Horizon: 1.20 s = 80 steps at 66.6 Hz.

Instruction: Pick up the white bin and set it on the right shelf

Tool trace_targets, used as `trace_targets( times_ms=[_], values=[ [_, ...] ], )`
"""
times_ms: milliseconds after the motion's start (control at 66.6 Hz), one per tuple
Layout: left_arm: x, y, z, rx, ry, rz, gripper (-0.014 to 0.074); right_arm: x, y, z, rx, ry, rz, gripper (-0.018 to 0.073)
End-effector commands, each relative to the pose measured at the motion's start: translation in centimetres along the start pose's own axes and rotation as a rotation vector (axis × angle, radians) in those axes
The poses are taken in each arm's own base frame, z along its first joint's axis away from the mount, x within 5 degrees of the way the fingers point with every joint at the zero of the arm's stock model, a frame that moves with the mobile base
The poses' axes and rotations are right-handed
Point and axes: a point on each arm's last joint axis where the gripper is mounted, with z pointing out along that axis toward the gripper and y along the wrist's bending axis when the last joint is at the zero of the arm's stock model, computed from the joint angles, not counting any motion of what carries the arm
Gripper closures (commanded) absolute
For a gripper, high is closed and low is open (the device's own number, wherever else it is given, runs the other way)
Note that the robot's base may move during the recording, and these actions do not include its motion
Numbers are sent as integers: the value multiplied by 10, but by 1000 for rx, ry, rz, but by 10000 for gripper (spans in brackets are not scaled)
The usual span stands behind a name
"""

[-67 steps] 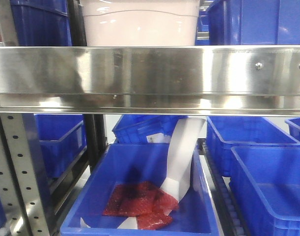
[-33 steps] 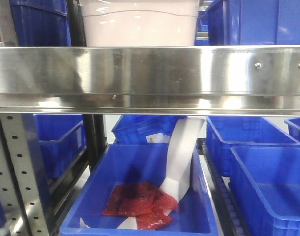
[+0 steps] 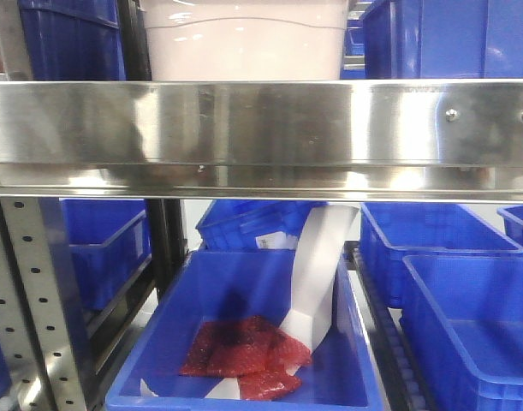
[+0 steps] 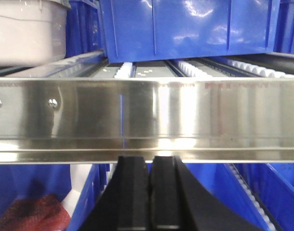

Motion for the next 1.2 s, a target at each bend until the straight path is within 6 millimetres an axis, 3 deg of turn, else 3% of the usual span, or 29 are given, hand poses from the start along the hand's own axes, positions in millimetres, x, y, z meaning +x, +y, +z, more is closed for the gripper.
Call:
trace_targets(
  times_ms=[0, 1052, 1187],
  values=[
    [-12, 0, 1, -19, -57, -2, 722, -11, 1, -2, -24, -128, -11, 526],
    [-12, 0, 1, -21, -55, -17, 722, -9, 3, -2, -58, -110, -10, 526],
    [6, -2, 1, 21, 47, -10, 722, -9, 3, -2, -58, -110, -10, 526]
  ],
)
